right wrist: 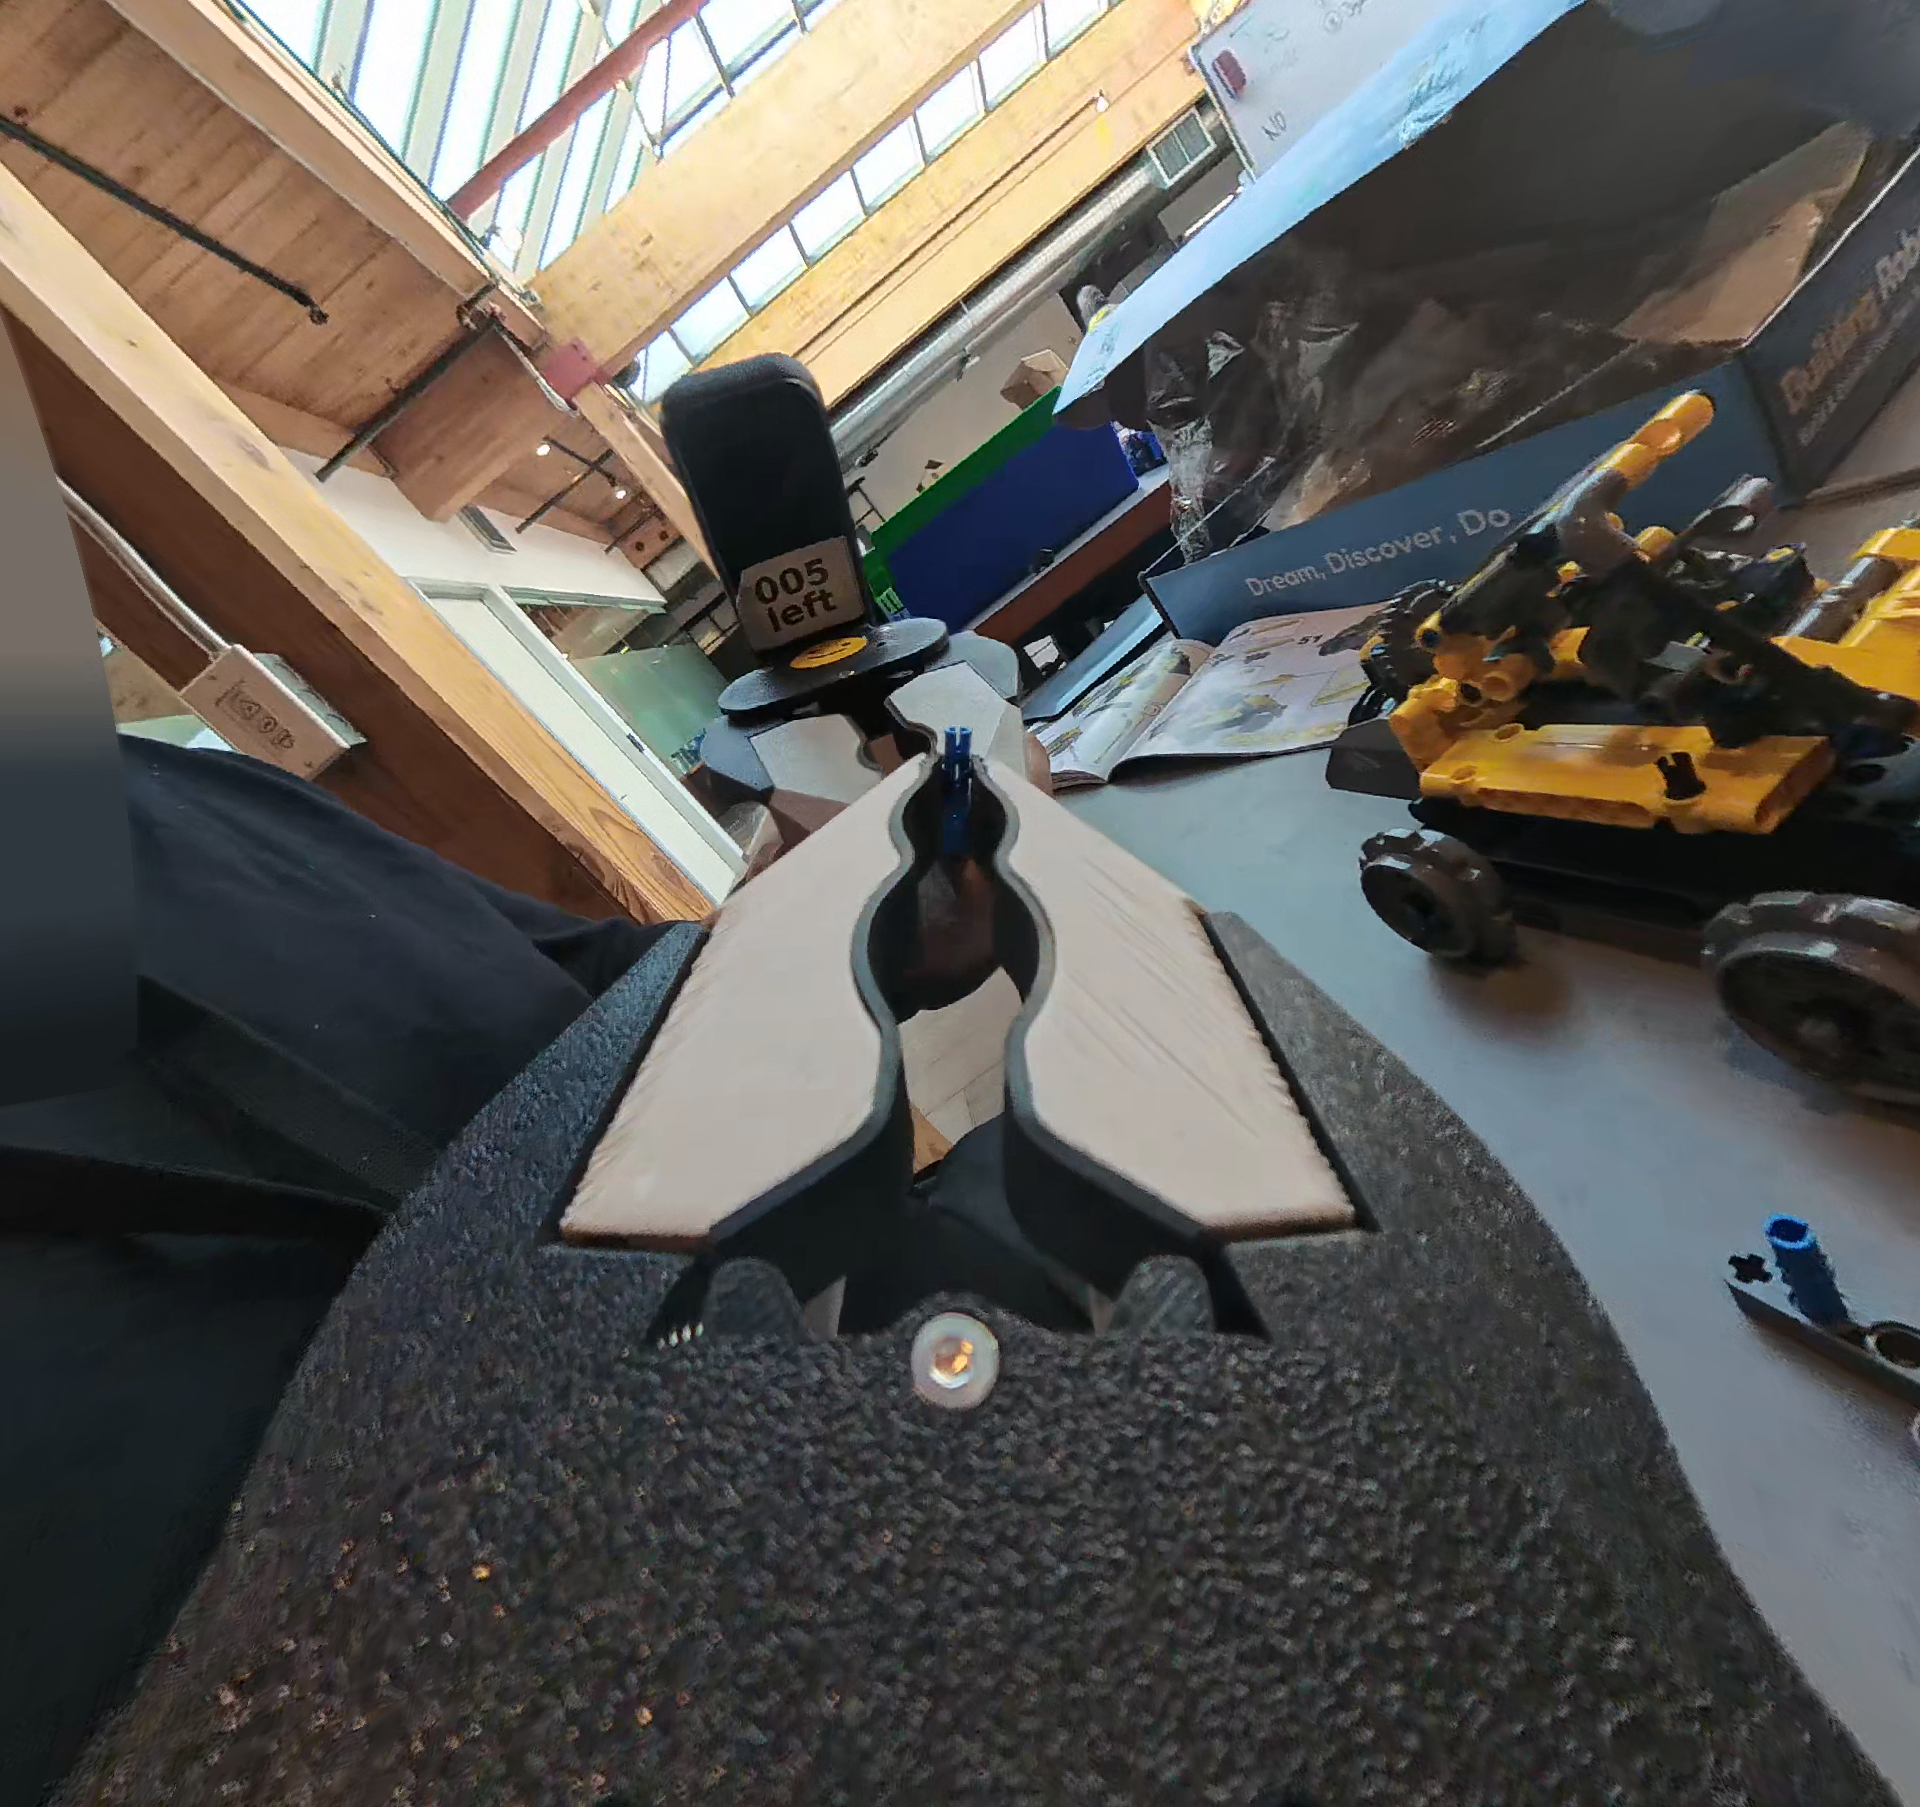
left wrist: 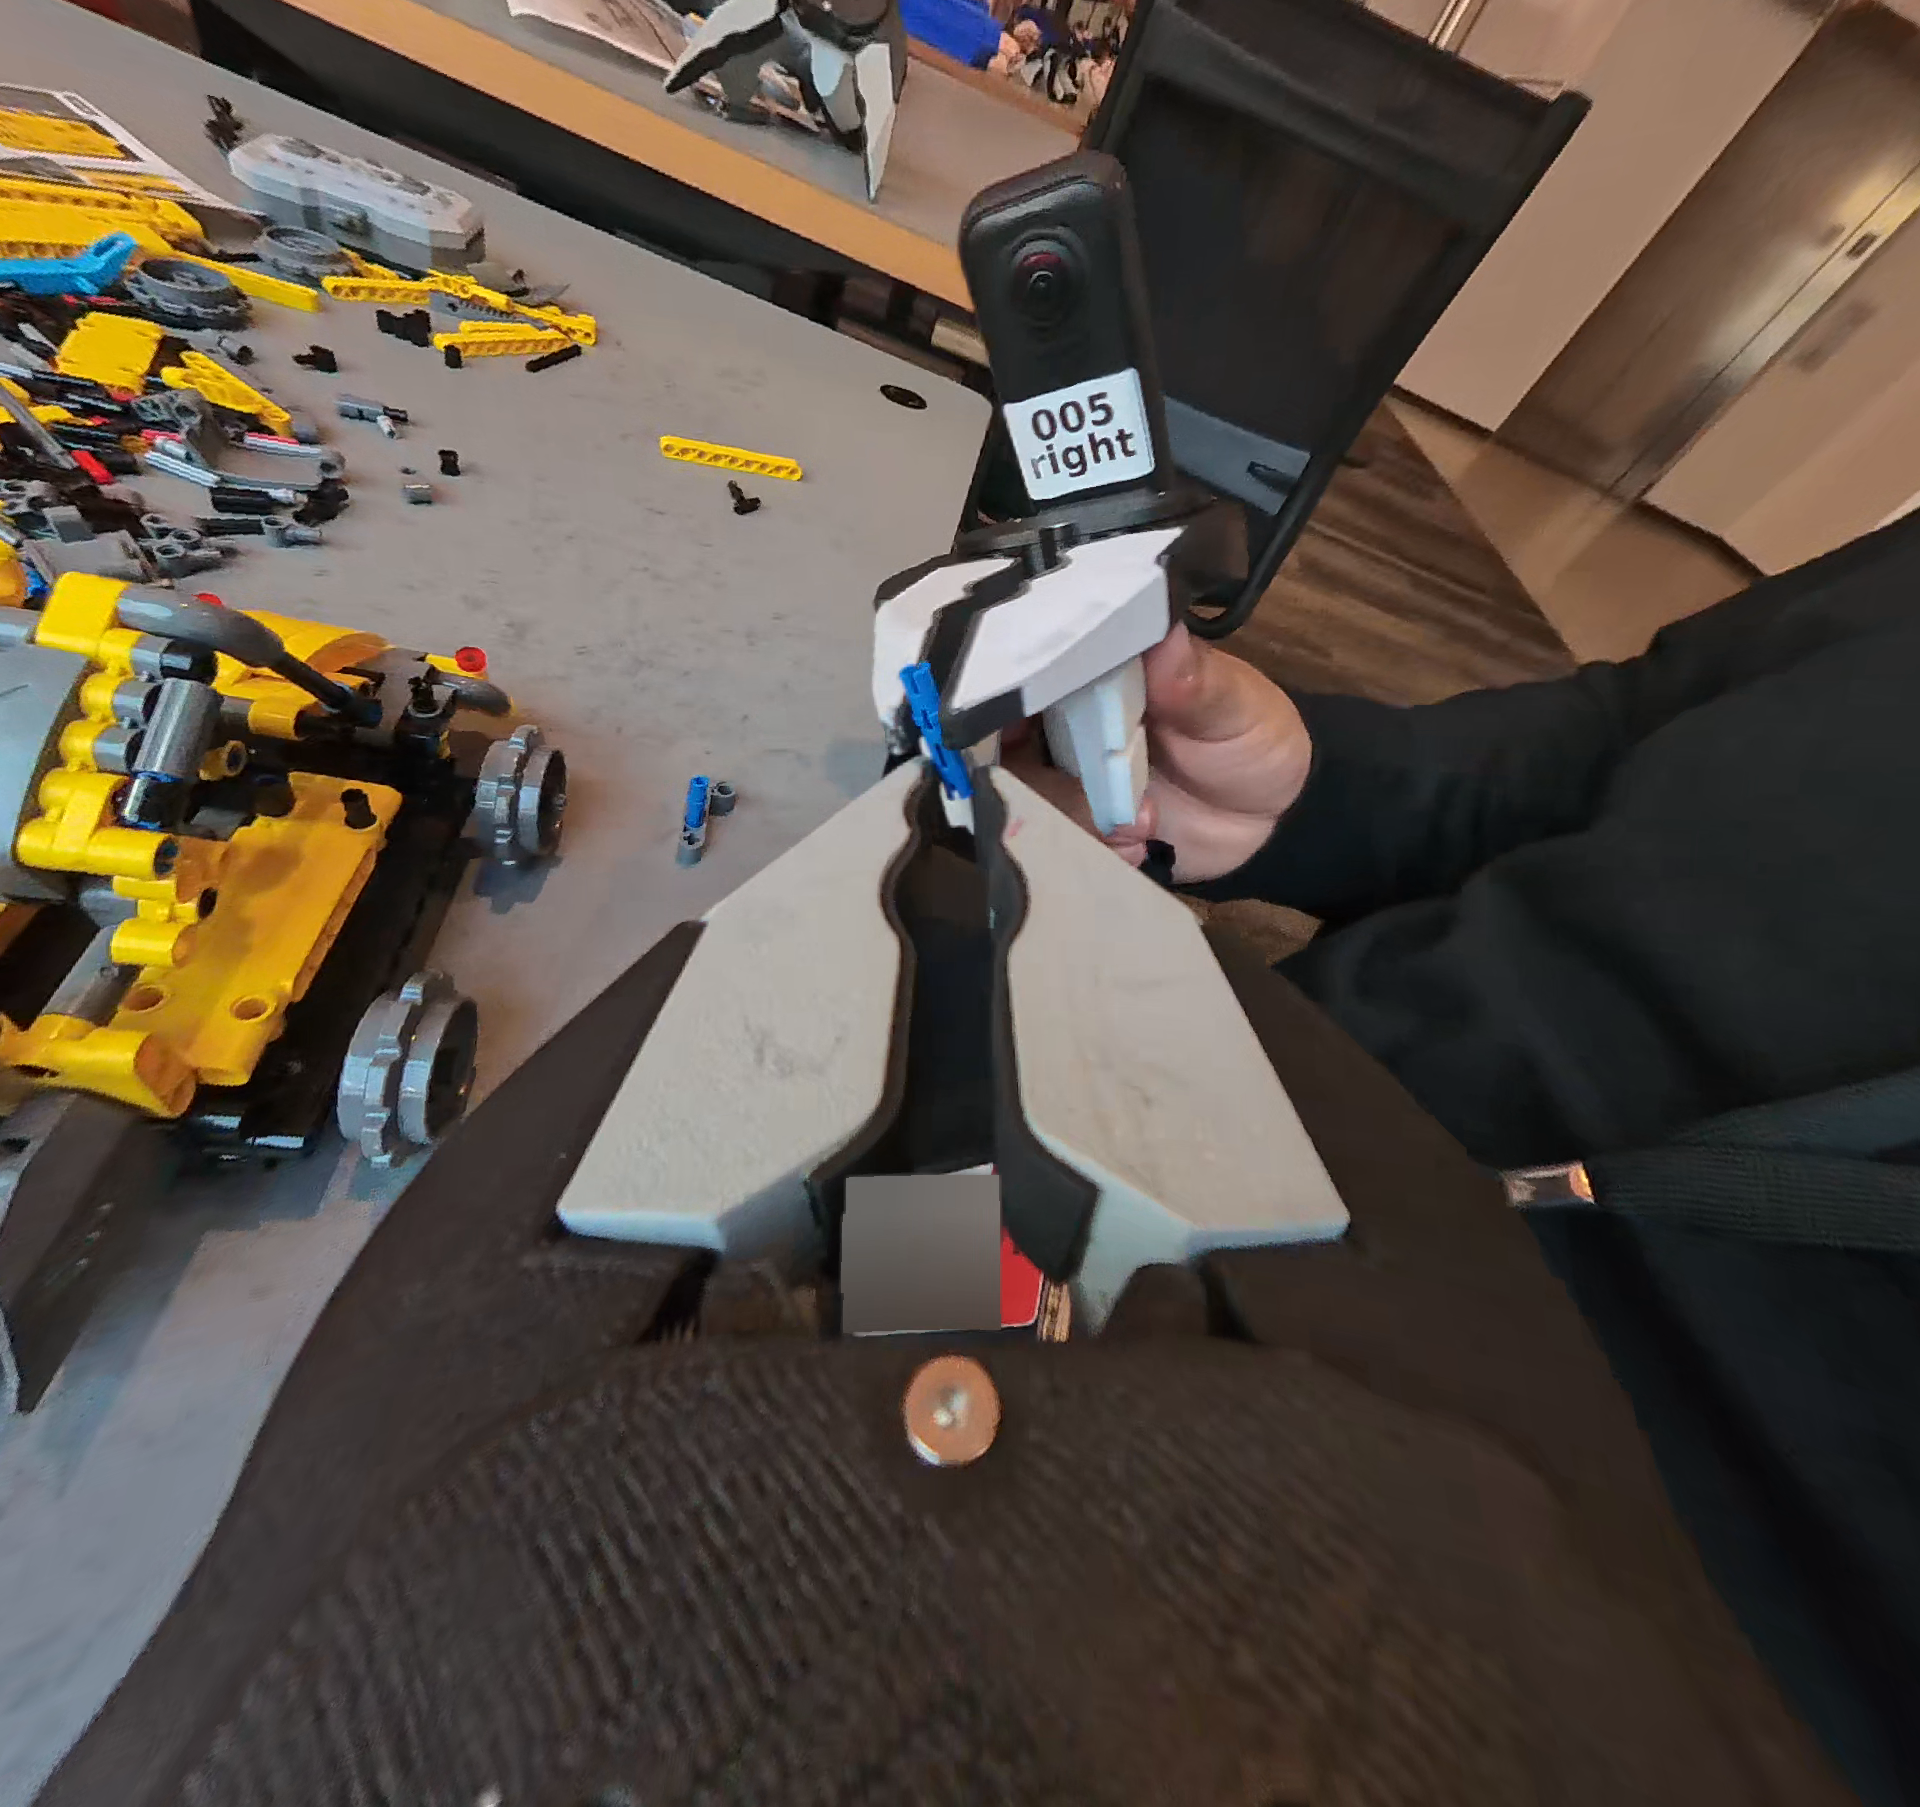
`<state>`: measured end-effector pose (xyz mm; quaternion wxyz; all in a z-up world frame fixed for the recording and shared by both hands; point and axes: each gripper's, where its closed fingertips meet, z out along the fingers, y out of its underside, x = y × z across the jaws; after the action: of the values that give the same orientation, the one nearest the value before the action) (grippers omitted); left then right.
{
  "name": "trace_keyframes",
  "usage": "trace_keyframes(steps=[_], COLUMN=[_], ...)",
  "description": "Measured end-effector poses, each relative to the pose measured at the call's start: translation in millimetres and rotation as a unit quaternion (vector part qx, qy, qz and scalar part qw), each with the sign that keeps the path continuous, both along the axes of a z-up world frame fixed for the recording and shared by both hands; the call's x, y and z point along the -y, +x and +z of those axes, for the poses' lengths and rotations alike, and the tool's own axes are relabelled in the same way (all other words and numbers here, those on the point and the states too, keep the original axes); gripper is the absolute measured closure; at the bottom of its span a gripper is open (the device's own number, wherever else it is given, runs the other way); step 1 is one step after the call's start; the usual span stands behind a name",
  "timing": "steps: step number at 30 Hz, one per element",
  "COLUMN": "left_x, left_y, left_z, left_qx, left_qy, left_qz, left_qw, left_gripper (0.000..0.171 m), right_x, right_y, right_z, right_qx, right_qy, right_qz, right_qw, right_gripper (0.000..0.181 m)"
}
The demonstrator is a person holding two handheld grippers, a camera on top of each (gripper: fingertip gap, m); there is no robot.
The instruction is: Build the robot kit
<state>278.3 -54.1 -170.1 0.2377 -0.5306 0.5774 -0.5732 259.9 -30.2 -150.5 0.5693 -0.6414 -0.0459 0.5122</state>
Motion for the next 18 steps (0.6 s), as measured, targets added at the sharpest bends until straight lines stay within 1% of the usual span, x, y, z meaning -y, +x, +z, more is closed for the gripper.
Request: trace_keyframes(steps=[4,7,10,13,14,16,17,18], left_x=[1,-3,-8,-11,-13,-17,-17,-15], left_y=[-1,-1,0,0,0,1,2,4], left_z=[-1,-9,-18,-19,-19,-21,-21,-20], left_qx=[-0.004,-0.019,-0.034,-0.032,-0.03,-0.029,-0.026,-0.018], left_qy=[-0.005,0.037,0.106,0.171,0.203,0.286,0.316,0.325], left_qz=[-0.004,0.008,0.031,0.051,0.061,0.081,0.086,0.087], left_qw=[1.0,0.999,0.993,0.983,0.977,0.954,0.945,0.941], left_gripper=[0.168,0.17,0.17,0.17,0.17,0.17,0.17,0.17], right_x=[2,2,1,2,2,3,4,5], right_y=[0,-1,1,1,2,3,4,5], right_z=[-3,-7,-14,-15,-16,-18,-18,-17], right_qx=[0.022,0.035,0.071,0.105,0.119,0.148,0.159,0.16], right_qy=[0.008,0.001,-0.01,-0.006,-0.004,0.0,0.004,0.008], right_qz=[-0.003,-0.002,-0.013,-0.023,-0.026,-0.032,-0.035,-0.036], right_qw=[1.0,0.999,0.997,0.994,0.993,0.988,0.987,0.986], right_gripper=[0.177,0.176,0.176,0.175,0.175,0.175,0.175,0.176])
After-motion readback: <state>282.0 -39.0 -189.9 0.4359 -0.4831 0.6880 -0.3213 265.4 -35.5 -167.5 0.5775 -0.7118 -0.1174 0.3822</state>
